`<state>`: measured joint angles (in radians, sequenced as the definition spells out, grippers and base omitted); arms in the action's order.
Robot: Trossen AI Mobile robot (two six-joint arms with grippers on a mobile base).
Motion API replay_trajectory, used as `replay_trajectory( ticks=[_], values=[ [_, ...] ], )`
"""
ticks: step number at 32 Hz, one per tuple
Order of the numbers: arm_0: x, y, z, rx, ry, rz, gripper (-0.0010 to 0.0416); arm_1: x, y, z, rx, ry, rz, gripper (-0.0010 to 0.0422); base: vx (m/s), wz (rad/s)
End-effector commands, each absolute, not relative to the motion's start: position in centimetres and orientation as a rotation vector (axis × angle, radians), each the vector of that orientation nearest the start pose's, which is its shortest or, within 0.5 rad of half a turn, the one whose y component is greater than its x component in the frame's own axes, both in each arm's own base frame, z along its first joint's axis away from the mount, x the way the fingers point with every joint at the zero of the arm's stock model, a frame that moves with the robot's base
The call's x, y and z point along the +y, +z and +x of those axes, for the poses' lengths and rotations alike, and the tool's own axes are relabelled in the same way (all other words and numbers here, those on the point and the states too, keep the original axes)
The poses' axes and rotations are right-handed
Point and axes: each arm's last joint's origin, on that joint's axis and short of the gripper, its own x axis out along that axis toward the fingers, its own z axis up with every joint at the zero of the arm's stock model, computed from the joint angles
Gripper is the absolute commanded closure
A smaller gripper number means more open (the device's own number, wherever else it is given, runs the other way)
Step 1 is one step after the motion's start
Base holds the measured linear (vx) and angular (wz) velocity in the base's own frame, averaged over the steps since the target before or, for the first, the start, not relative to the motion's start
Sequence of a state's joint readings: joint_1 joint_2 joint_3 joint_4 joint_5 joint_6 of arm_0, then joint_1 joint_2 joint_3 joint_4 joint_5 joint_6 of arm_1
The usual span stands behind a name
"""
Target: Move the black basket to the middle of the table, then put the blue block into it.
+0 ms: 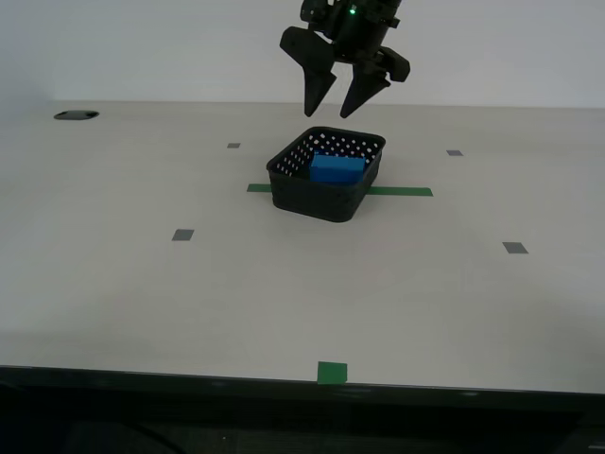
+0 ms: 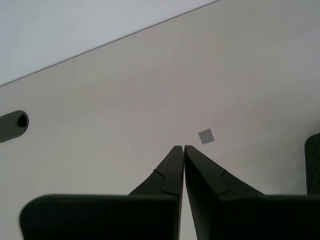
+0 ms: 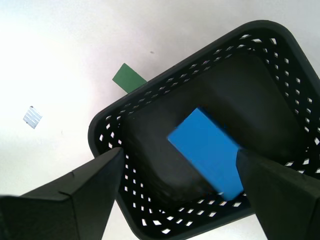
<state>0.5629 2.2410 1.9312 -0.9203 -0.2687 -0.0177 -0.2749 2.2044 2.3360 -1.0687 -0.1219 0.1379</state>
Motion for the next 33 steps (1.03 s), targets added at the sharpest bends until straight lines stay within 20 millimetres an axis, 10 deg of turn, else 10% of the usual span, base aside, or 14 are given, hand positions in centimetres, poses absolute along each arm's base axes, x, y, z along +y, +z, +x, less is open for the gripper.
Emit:
replay_trajectory(
  ticks=[1,33],
  values=[
    [25.62,20.31,39.08,1.249,0.729,-0.190,0.0097,-12.38,33.03,45.15,0.912,-0.205,0.315,0.0412,0.000,0.000],
    [25.79,20.42,39.35,1.215,0.734,-0.182,0.0063,-12.41,33.11,45.25,0.899,-0.205,0.313,0.0412,0.000,0.000]
  ],
)
